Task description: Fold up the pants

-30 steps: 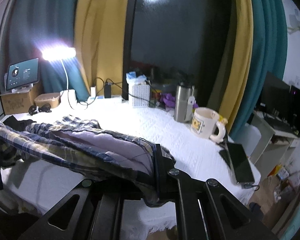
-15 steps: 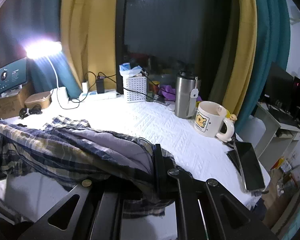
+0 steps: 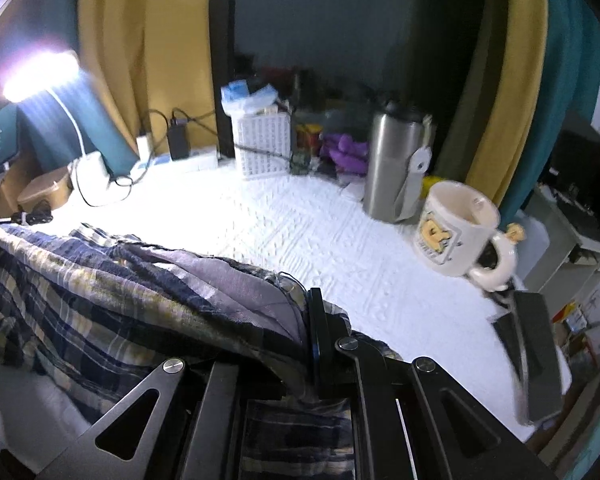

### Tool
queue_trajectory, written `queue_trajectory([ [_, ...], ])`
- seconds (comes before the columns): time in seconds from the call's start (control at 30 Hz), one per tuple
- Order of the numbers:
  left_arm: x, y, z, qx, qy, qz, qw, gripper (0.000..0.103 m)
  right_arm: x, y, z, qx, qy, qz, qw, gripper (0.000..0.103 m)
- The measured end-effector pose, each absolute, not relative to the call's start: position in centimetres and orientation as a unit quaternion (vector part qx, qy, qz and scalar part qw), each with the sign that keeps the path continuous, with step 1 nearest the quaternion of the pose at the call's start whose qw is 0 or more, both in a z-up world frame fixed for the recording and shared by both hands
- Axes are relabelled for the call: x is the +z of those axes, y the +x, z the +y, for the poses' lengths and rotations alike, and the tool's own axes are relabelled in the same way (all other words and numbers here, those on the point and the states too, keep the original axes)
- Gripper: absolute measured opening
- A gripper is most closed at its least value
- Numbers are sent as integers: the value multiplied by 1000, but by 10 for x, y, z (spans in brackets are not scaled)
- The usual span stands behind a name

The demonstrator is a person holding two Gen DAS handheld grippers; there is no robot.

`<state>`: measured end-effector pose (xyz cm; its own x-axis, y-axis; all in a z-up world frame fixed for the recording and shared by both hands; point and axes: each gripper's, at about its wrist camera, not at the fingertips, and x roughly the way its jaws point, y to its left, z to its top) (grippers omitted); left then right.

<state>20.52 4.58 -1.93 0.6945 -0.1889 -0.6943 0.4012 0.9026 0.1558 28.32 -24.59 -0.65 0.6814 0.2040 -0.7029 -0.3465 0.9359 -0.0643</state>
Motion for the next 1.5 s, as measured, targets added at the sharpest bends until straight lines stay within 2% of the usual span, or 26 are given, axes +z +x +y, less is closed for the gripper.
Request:
queue_trajectory([
  [0.17, -35, 243, 65, -169, 139, 384, 897, 8, -35, 310, -231, 144, -100, 402, 899, 8],
  [0.4, -50, 272, 106, -131, 103, 416, 894, 25, -57, 339, -230, 119, -98, 431, 889, 8],
  [0.63, -51, 251, 166, -75, 5, 429, 900, 27, -52, 337, -232, 119, -97, 432, 889, 10],
  [0.7, -53, 238, 180, -73, -43, 428, 900, 36, -46, 332, -235, 115, -94, 425, 893, 24],
  [0.73, -56, 230, 187, -77, -69, 430, 897, 37, -42, 328, -238, 113, -94, 421, 895, 44],
  [0.77, -59, 226, 190, -80, -84, 431, 895, 38, -39, 324, -240, 110, -93, 417, 898, 76],
  [0.8, -63, 222, 189, -83, -93, 436, 892, 38, -35, 319, -243, 106, -91, 410, 901, 92],
  [0.83, -67, 218, 187, -84, -94, 441, 888, 38, -31, 313, -248, 107, -87, 403, 905, 103],
  [1.03, -77, 190, 156, -126, -87, 459, 875, 38, -33, 281, -277, 101, -37, 418, 902, 103],
  [1.1, -77, 180, 144, -143, -77, 464, 871, 38, -38, 270, -280, 117, -22, 426, 897, 98],
  [1.17, -80, 174, 132, -149, -56, 472, 867, 38, -47, 264, -276, 134, -26, 438, 889, 76],
  [1.23, -83, 170, 125, -154, -50, 474, 865, 38, -55, 260, -272, 147, -21, 449, 881, 61],
  [1.3, -82, 169, 121, -155, -53, 475, 864, 38, -60, 255, -268, 154, -22, 452, 878, 55],
  [1.43, -69, 166, 105, -182, -62, 457, 868, 38, -62, 238, -269, 159, -30, 443, 882, 22],
  [1.47, -68, 165, 100, -188, -59, 458, 867, 38, -61, 234, -269, 157, -36, 437, 885, 17],
  [1.5, -69, 165, 94, -194, -54, 461, 864, 38, -60, 230, -269, 158, -38, 433, 887, 15],
])
